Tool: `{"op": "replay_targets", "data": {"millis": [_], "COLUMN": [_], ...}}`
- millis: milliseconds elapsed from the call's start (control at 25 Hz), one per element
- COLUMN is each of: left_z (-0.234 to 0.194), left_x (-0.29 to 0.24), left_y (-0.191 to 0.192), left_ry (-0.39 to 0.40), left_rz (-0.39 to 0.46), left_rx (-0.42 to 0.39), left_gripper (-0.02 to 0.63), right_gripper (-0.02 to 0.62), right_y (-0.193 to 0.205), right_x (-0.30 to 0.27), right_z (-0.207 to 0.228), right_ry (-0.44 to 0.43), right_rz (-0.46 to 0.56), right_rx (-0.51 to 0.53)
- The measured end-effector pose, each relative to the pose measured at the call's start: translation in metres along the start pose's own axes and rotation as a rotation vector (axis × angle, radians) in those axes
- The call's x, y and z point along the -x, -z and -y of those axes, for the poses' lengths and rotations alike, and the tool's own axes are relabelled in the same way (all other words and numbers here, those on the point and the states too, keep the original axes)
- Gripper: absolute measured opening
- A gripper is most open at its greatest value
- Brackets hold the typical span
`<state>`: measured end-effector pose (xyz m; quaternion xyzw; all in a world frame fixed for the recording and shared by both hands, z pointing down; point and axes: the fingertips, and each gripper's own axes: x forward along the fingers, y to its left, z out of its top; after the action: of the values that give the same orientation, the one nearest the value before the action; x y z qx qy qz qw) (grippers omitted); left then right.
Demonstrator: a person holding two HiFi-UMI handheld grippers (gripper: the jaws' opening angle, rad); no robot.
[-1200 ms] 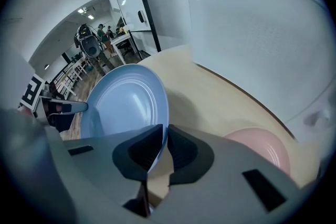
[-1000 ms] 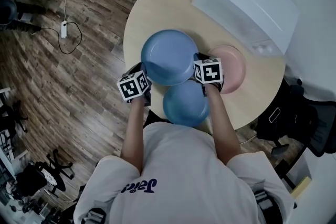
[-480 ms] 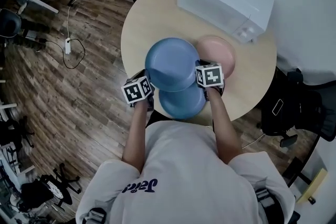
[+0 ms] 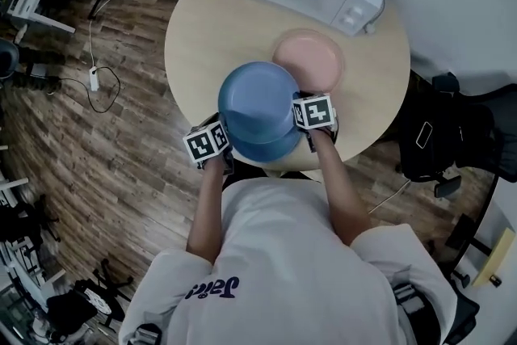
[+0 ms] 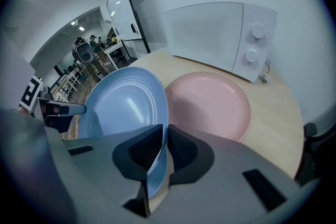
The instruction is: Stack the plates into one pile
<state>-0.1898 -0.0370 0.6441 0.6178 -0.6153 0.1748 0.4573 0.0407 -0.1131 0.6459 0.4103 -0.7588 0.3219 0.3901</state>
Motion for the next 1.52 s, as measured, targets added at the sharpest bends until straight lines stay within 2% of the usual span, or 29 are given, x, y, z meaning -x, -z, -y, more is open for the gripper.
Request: {"op": "replay_targets", "data": {"millis": [200, 560, 720, 1120, 1160, 1200, 1240, 1280, 1320, 1440, 1520], "left_z": [0.01, -0.011, -0.018, -0.016, -0.014, -0.01, -0.003, 0.004, 0.01, 0.016, 0.013], "left_x": [-0.011, -0.013, -0.02, -0.031, -0.031, -0.03, -0.029, -0.027, -0.025, -0.022, -0.024], "left_y": [0.033, 0.067, 0.08, 0.09, 0.089, 0.087, 0.084, 0.081, 0.077, 0.069, 0.069], "left_ry": [0.0, -0.04, -0.055, -0.039, -0.026, -0.003, 0.033, 0.074, 0.108, 0.131, 0.128], "left_rz": [-0.054, -0.128, -0.16, -0.209, -0.209, -0.206, -0.2, -0.191, -0.179, -0.14, -0.145], "left_rx": [-0.005, -0.016, -0.016, -0.084, -0.085, -0.084, -0.08, -0.074, -0.068, -0.078, -0.086], "left_gripper": [0.025, 0.025, 0.025, 0.026, 0.026, 0.03, 0.072, 0.172, 0.229, 0.241, 0.242], "right_gripper": [0.041, 0.041, 0.041, 0.041, 0.052, 0.091, 0.189, 0.236, 0.236, 0.236, 0.236], "right_y": [0.034, 0.077, 0.087, 0.091, 0.091, 0.091, 0.09, 0.09, 0.09, 0.087, 0.085], "right_x": [0.0, -0.019, -0.028, -0.032, -0.032, -0.032, -0.032, -0.032, -0.031, -0.031, -0.031], "right_z": [0.015, 0.0, -0.003, -0.005, -0.007, -0.008, -0.009, -0.01, -0.011, -0.008, -0.006], "right_ry": [0.01, -0.008, 0.004, 0.012, 0.001, -0.006, -0.013, -0.023, -0.034, -0.059, -0.08], "right_rz": [-0.05, -0.178, -0.223, -0.264, -0.267, -0.264, -0.259, -0.254, -0.244, -0.191, -0.169], "right_rx": [-0.018, 0.022, 0.045, 0.059, 0.062, 0.07, 0.08, 0.087, 0.089, 0.061, 0.017]}}
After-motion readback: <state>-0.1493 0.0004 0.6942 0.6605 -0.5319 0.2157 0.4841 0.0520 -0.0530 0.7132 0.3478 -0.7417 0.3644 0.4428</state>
